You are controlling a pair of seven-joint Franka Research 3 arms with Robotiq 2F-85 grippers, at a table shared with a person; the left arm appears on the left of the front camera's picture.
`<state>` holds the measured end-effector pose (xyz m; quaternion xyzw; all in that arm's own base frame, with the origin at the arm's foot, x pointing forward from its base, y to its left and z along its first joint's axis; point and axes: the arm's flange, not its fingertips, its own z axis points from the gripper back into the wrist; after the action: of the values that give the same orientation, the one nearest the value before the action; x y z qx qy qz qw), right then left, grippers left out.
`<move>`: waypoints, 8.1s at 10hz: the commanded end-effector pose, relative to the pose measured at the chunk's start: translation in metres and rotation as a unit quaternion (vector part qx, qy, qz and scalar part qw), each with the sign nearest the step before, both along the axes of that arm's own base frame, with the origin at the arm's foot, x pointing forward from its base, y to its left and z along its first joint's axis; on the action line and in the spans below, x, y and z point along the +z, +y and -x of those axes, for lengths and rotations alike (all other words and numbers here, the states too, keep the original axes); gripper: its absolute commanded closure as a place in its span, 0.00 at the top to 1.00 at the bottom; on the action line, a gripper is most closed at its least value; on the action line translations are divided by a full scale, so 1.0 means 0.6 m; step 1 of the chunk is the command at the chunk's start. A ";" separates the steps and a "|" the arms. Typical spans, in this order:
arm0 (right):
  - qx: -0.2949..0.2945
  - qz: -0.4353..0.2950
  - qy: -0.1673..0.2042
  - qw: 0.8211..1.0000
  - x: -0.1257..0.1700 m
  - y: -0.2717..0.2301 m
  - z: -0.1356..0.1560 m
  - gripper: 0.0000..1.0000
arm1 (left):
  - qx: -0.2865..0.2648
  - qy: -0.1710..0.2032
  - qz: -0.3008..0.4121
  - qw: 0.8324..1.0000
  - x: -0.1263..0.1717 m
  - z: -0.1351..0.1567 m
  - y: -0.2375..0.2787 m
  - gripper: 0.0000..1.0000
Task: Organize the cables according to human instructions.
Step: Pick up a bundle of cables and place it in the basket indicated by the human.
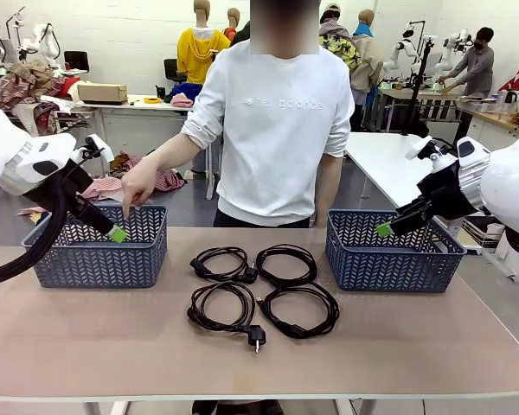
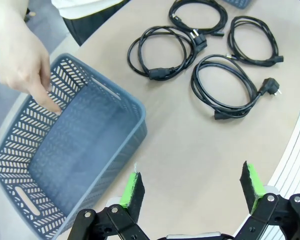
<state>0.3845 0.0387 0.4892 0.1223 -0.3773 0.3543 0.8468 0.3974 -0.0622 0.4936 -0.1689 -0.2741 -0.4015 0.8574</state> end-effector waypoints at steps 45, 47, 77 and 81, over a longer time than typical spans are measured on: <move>0.000 -0.005 0.000 1.000 0.000 0.000 0.000 1.00 | -0.383 0.020 -0.296 0.875 -0.287 -0.035 -0.470 1.00; 0.000 -0.005 0.000 1.000 0.000 0.000 0.000 1.00 | -0.381 0.023 -0.305 0.873 -0.291 -0.037 -0.470 1.00; 0.000 -0.005 0.000 1.000 0.000 0.000 0.000 1.00 | -0.160 -0.028 -0.268 0.950 0.116 -0.202 -0.158 0.00; 0.000 -0.005 0.000 1.000 0.000 0.000 0.000 1.00 | -0.165 -0.019 -0.276 0.947 0.110 -0.203 -0.153 0.00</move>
<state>0.3842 0.0387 0.4896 0.1216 -0.3773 0.3545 0.8469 0.5196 -0.1551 0.5566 0.0347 -0.1362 -0.5958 0.7908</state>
